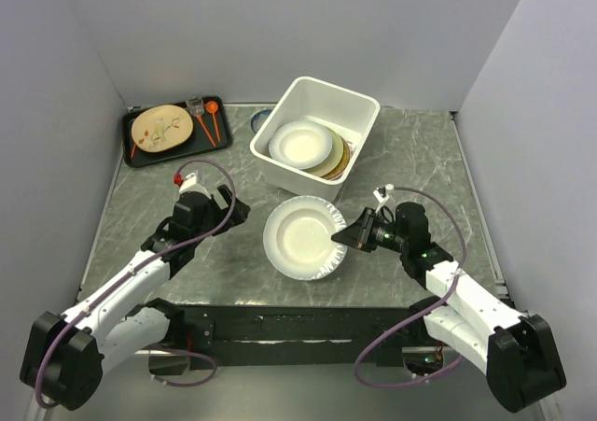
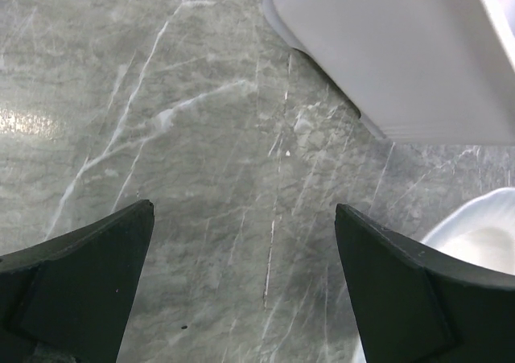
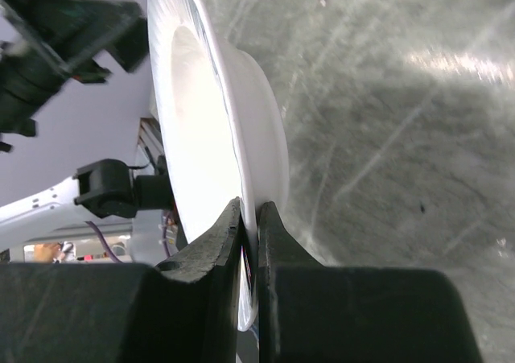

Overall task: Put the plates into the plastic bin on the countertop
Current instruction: Place the plate in the plastic bin.

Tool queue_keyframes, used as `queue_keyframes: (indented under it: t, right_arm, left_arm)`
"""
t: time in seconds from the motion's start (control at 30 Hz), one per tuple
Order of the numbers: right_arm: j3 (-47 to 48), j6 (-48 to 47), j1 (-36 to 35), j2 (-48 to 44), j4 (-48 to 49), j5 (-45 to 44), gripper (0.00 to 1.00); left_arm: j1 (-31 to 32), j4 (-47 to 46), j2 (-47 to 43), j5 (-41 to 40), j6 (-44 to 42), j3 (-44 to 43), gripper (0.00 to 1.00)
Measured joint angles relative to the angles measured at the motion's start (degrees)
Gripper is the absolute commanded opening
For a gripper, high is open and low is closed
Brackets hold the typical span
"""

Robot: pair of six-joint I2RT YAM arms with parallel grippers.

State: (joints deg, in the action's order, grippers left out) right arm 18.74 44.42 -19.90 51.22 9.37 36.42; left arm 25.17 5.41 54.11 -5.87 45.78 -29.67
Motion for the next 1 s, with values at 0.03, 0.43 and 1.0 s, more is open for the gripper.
queue_keyframes:
  t: [0.03, 0.43, 1.0]
  right_arm:
    - [0.76, -0.02, 0.00, 0.31, 0.07, 0.07, 0.00]
    - [3.82, 0.35, 0.00, 1.57, 0.55, 0.17, 0.00]
    - [16.35, 1.62, 0.17, 5.20, -2.51, -2.34, 0.00]
  left_arm:
    - [0.00, 0.02, 0.00, 0.00, 0.09, 0.24, 0.99]
    - [0.00, -1.62, 3.80, 1.42, 0.17, 0.44, 0.99]
    - [0.02, -4.96, 10.05, 5.88, -0.02, 0.42, 0.99]
